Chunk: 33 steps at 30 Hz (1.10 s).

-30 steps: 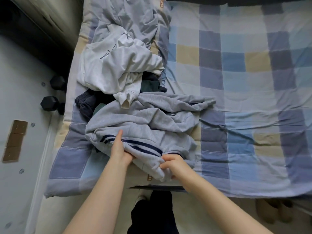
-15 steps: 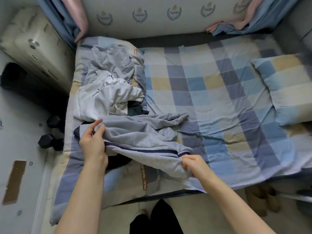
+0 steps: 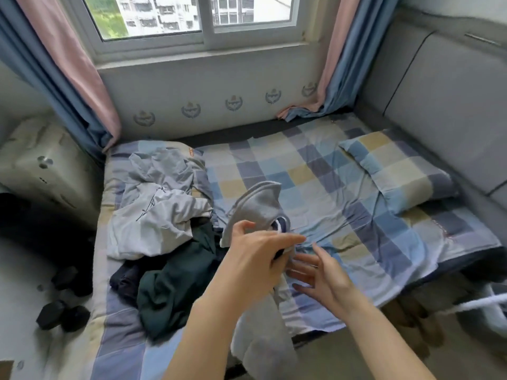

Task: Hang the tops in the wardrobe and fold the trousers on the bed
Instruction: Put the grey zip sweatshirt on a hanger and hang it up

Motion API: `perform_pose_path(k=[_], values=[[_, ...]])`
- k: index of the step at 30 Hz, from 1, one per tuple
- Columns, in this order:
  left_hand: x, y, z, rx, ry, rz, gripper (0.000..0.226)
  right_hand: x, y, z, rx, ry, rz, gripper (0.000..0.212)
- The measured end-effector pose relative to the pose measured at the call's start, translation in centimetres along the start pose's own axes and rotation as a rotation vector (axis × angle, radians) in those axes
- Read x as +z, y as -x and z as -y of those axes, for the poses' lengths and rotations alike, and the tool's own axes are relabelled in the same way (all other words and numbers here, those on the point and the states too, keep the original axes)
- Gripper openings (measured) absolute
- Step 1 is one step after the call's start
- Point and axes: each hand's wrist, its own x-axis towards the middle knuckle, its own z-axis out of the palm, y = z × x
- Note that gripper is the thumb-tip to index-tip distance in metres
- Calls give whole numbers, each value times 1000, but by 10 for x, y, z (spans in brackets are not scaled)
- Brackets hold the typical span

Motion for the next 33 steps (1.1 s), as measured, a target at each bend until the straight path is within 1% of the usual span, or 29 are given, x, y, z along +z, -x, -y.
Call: perform_pose_path(k=[1, 2, 3, 4, 5, 7, 8, 9, 10, 11, 12, 13, 14, 16, 17, 18, 20, 21, 22, 23, 24, 25, 26, 27, 29, 30, 31, 32, 33], values=[[2, 7, -6, 13, 9, 63, 34, 8, 5, 10, 60, -73, 58, 58], [3, 15, -11, 23, 17, 127, 34, 16, 10, 16, 107, -121, 108, 60], [4, 22, -16, 34, 22, 175, 35, 24, 13, 18, 154, -154, 139, 54], [3, 29, -20, 32, 20, 214, 38, 30, 13, 17, 186, -167, 140, 44], [0, 38, -23, 17, 13, 241, 41, 36, 16, 14, 199, -167, 114, 35], [-6, 52, -23, -103, 79, 308, 53, 41, 21, 8, 163, -134, 1, 32], [-11, 60, -23, -185, 181, 350, 59, 40, 25, 4, 127, -124, -54, 32], [-15, 66, -23, -266, 326, 366, 60, 37, 28, 2, 98, -147, -77, 32], [-20, 73, -21, -334, 465, 328, 52, 34, 32, -1, 62, -150, -87, 32], [-24, 80, -16, -388, 561, 241, 39, 29, 38, -3, 21, -143, -90, 31], [-26, 86, -9, -435, 582, 141, 27, 24, 44, -4, -27, -116, -82, 30], [-27, 91, -2, -473, 551, 51, 20, 19, 55, -4, -75, -74, -68, 30], [-28, 93, 6, -503, 491, -14, 22, 15, 66, -4, -130, -24, -40, 30], [-26, 95, 15, -530, 397, -71, 26, 12, 97, -3, -248, 88, 22, 28], [-26, 93, 15, -515, 373, -80, 32, 12, 112, -3, -292, 148, 37, 27], [-24, 90, 11, -486, 354, -68, 43, 8, 127, -4, -324, 198, 38, 27], [-17, 81, -3, -415, 309, 17, 70, -1, 155, -9, -347, 265, 69, 26], [-14, 77, -11, -392, 287, 79, 77, -4, 168, -13, -351, 299, 93, 25], [-5, 73, -24, -371, 298, 161, 71, -12, 182, -18, -358, 314, 103, 27], [1, 70, -35, -363, 318, 223, 51, -18, 194, -23, -354, 329, 116, 28], [8, 68, -45, -373, 313, 284, 22, -24, 206, -26, -358, 322, 113, 24], [15, 66, -57, -371, 315, 339, 12, -30, 220, -28, -367, 304, 85, 20], [27, 64, -70, -371, 308, 404, 28, -43, 235, -31, -395, 266, 18, 18], [34, 65, -75, -391, 329, 458, 37, -51, 240, -32, -413, 251, -45, 24], [48, 63, -107, -391, 405, 562, 43, -86, 260, -42, -450, 227, -270, 40], [51, 63, -119, -418, 465, 590, 41, -103, 263, -48, -461, 235, -379, 39], [57, 60, -136, -457, 540, 619, 37, -125, 270, -56, -487, 240, -505, 31], [59, 57, -149, -527, 634, 625, 35, -141, 274, -63, -512, 262, -628, 28], [63, 54, -161, -590, 718, 621, 34, -153, 278, -69, -530, 291, -756, 28]])
